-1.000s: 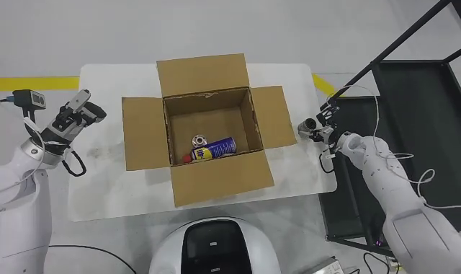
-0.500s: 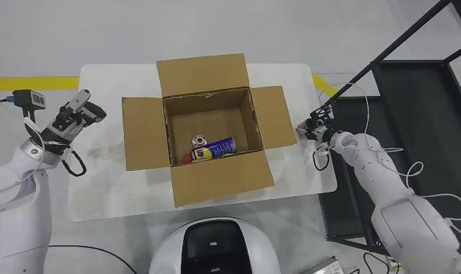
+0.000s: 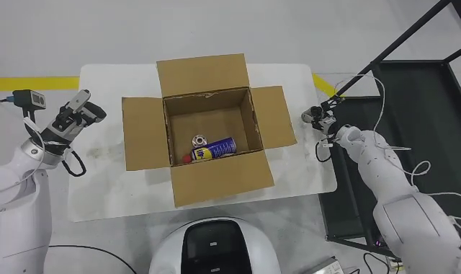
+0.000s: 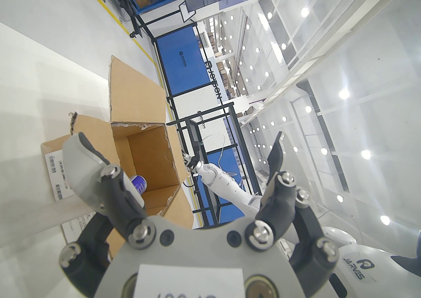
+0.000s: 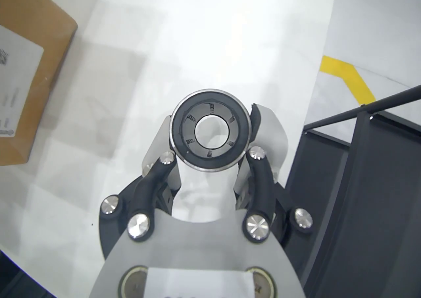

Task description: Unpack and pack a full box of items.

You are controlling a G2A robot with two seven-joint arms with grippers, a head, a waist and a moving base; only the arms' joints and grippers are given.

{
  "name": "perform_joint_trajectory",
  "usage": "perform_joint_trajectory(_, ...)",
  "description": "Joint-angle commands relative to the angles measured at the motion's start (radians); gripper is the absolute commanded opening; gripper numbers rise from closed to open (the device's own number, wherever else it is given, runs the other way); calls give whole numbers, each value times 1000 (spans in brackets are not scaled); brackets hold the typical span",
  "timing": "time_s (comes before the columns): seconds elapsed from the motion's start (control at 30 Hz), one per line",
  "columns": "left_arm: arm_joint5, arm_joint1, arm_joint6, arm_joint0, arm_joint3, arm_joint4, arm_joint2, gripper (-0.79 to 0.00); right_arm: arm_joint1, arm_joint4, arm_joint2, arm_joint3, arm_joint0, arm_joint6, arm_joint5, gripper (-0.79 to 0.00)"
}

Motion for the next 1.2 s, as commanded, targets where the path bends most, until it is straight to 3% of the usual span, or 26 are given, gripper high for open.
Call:
perform_joint_trajectory(0.0,0,0,0,0,0,0,0,0,14,-11,16,-30,1,-45,-31,-785)
perform_joint_trajectory(0.17,0,0,0,0,0,0,0,0,61,-83,62,-186,-15,-140,-97,-785)
perform_joint_trajectory(0.33,0,0,0,0,0,0,0,0,98,-114,123,-450,-79,-161,-160,-785)
perform_joint_trajectory(0.53,0,0,0,0,0,0,0,0,121,-117,157,-781,-185,-45,-211,-785)
perform_joint_trajectory(0.63,0,0,0,0,0,0,0,0,117,-90,139,-875,-212,36,-184,-785)
perform_joint_trajectory(0.8,0,0,0,0,0,0,0,0,101,-69,77,-960,-197,161,-142,-785)
perform_joint_trajectory(1.17,0,0,0,0,0,0,0,0,101,-71,75,-963,-195,167,-136,-785)
